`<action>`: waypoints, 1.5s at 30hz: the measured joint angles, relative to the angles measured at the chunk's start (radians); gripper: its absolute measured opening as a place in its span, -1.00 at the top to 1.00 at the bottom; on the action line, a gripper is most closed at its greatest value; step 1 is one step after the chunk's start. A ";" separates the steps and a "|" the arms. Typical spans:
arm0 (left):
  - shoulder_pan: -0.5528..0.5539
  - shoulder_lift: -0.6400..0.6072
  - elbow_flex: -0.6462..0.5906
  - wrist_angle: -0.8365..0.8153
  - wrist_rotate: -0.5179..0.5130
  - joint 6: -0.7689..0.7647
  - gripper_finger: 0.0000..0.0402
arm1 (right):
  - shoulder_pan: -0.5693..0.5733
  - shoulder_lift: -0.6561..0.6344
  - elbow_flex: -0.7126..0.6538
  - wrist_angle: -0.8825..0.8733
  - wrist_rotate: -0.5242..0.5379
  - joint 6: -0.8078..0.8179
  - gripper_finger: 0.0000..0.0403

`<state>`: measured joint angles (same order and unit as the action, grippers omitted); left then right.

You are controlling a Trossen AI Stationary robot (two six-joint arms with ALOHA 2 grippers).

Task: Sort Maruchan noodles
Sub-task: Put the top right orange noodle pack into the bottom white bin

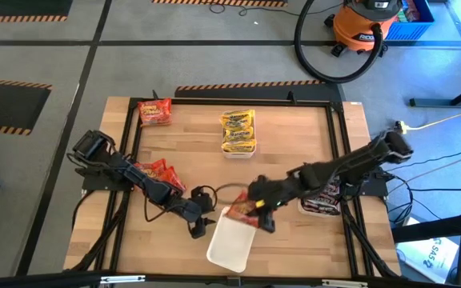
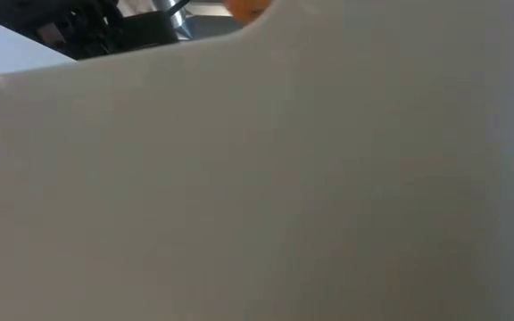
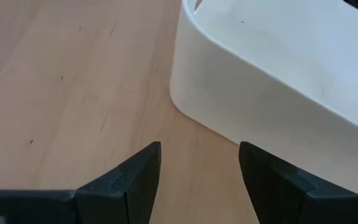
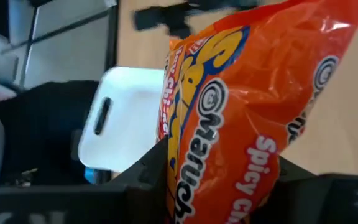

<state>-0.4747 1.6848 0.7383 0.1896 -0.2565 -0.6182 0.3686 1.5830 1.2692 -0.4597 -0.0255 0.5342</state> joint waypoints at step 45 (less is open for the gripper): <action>-0.004 0.000 0.000 0.056 -0.047 0.026 -0.05 | -0.017 0.379 0.305 -0.290 0.154 -0.193 0.39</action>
<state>-0.4789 1.6848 0.7380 0.2455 -0.3034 -0.5926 0.3519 1.9615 1.5742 -0.7497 0.1288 0.3414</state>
